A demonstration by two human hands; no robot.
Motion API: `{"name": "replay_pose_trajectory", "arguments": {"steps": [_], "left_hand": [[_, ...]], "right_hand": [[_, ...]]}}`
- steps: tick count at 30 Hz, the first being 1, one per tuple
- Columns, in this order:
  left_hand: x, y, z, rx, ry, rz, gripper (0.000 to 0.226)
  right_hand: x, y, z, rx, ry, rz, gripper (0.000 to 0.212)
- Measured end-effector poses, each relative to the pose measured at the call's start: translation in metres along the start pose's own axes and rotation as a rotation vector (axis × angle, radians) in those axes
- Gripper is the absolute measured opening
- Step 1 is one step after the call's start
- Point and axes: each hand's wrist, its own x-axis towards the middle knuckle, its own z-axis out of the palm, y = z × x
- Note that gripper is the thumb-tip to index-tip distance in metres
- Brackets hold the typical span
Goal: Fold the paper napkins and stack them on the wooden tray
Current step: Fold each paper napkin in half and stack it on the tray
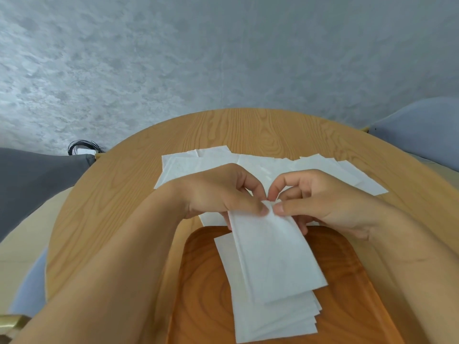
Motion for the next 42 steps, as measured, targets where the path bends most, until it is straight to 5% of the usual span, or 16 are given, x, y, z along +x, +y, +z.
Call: {"name": "replay_pose_trajectory", "arguments": {"steps": [7, 13, 18, 22, 27, 34, 37, 42], "left_hand": [[-0.002, 0.001, -0.004, 0.109, 0.03, -0.045, 0.035], [0.008, -0.004, -0.002, 0.129, 0.13, -0.055, 0.029], [0.02, -0.015, -0.004, 0.16, 0.382, 0.017, 0.025], [0.03, -0.029, -0.004, 0.211, 0.582, 0.056, 0.014], [0.036, -0.037, -0.002, 0.244, 0.628, 0.084, 0.006], [0.039, -0.04, -0.002, 0.263, 0.607, 0.079, 0.004], [0.04, -0.042, -0.003, 0.269, 0.614, 0.074, 0.005], [0.04, -0.042, -0.002, 0.28, 0.622, 0.072, 0.004]], "right_hand": [[0.004, 0.003, 0.007, -0.085, -0.029, -0.082, 0.007], [0.009, 0.01, 0.009, -0.174, 0.032, -0.144, 0.011], [0.012, 0.016, -0.006, -0.311, 0.383, -0.177, 0.011], [0.017, 0.031, -0.018, -0.547, 0.652, -0.027, 0.024], [0.022, 0.04, -0.023, -0.691, 0.649, 0.098, 0.051], [0.025, 0.045, -0.025, -0.716, 0.714, 0.075, 0.041], [0.023, 0.044, -0.028, -0.754, 0.771, 0.142, 0.053], [0.018, 0.031, -0.017, -0.687, 0.599, 0.091, 0.063]]}}
